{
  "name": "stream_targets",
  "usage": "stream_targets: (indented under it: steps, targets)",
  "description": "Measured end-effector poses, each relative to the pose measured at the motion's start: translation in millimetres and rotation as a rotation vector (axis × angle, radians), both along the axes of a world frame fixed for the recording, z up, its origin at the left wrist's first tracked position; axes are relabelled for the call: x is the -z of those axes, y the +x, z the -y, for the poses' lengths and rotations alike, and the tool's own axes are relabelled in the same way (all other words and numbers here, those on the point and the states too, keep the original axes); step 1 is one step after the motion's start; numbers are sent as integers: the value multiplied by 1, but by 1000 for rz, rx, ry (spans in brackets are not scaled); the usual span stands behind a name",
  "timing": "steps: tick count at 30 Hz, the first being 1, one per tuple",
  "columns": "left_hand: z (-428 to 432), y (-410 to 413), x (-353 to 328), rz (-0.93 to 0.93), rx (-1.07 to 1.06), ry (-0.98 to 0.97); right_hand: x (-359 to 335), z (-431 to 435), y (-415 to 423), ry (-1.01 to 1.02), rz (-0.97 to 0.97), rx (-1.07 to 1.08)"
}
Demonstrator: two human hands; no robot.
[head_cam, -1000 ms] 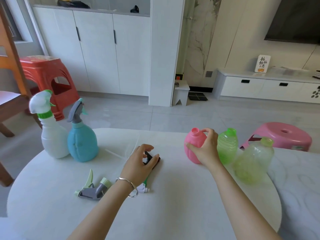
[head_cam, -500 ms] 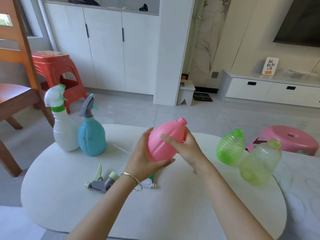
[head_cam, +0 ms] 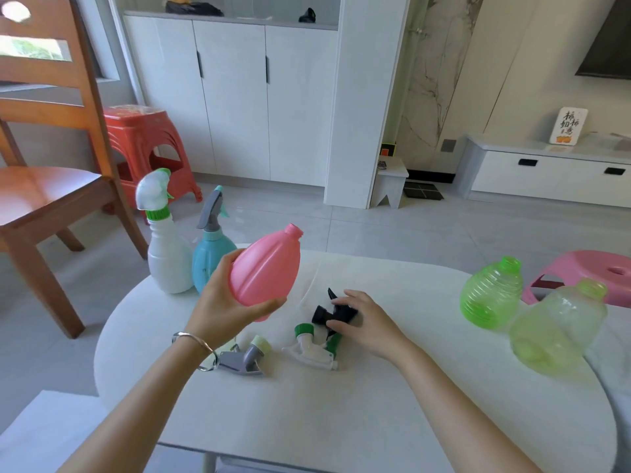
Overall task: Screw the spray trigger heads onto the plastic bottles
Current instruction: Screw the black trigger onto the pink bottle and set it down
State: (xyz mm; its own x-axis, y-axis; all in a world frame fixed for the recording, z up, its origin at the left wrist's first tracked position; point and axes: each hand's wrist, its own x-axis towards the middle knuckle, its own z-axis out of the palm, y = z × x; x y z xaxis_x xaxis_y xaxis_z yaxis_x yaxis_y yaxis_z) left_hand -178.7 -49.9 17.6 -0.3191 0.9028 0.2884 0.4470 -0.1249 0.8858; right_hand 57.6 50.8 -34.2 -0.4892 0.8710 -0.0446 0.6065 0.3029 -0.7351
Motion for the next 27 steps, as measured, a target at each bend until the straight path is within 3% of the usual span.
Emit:
stream_targets:
  steps: [7,14,18,22,27]
  targets:
    - [9,-14,2,-11,-5,-19,4,-1,-19,119,136,48]
    - [11,-12,0,-6,10,-21,0,2,-16,153,118,64]
    - [8,-6,-2,-4,6,-17,-21,2,1,49,-185,216]
    - [5,6,-3,-4,19,-2,-36,7,22,-241,-577,404]
    - [-1,21,-3,-2,24,-15,-46,10,46,-516,-837,490]
